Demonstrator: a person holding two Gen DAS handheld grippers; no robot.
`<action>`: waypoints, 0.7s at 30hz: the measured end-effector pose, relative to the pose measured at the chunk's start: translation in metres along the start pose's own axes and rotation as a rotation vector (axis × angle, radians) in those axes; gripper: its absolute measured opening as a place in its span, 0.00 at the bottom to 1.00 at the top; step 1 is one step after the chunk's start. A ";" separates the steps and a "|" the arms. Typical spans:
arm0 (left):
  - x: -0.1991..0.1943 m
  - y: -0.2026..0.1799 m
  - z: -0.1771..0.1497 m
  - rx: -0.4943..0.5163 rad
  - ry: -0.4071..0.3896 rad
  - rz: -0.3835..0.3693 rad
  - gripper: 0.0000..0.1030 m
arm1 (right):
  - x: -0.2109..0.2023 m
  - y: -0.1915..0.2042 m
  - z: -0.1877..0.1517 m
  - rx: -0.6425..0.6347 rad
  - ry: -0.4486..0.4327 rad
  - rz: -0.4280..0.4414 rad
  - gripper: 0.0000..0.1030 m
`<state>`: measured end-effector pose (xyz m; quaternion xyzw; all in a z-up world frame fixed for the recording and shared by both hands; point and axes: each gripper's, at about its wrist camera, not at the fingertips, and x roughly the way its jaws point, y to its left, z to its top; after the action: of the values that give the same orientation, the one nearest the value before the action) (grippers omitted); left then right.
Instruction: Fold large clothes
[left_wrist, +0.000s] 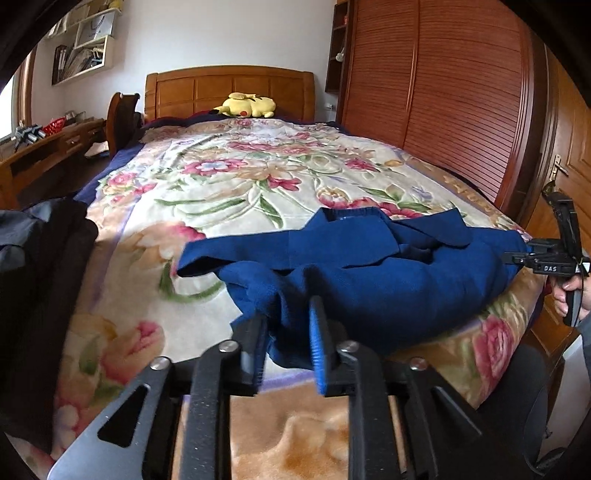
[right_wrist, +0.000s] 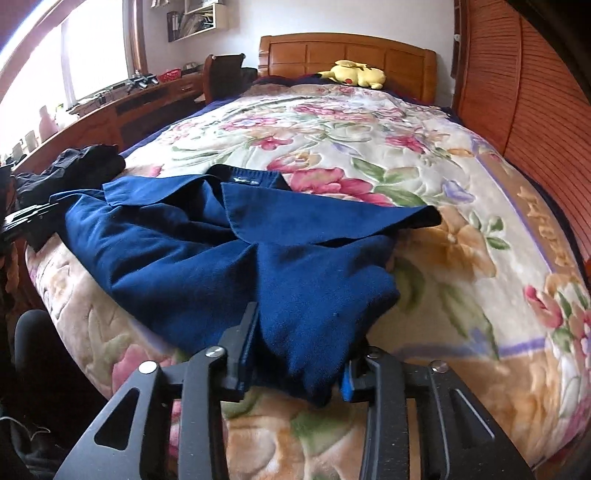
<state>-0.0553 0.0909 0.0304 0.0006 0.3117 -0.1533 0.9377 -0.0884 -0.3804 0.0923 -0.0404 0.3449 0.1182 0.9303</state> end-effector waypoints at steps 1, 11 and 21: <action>-0.003 0.000 0.002 0.004 -0.008 0.012 0.34 | -0.002 0.000 0.003 -0.006 -0.007 -0.014 0.45; -0.020 0.007 0.042 -0.005 -0.140 0.024 0.78 | -0.027 0.028 0.020 -0.066 -0.072 -0.108 0.55; 0.017 -0.003 0.058 0.017 -0.148 0.046 0.78 | 0.005 0.075 0.064 -0.168 -0.134 -0.020 0.55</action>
<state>-0.0097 0.0772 0.0674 0.0045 0.2400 -0.1339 0.9615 -0.0630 -0.2972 0.1384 -0.1139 0.2706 0.1397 0.9457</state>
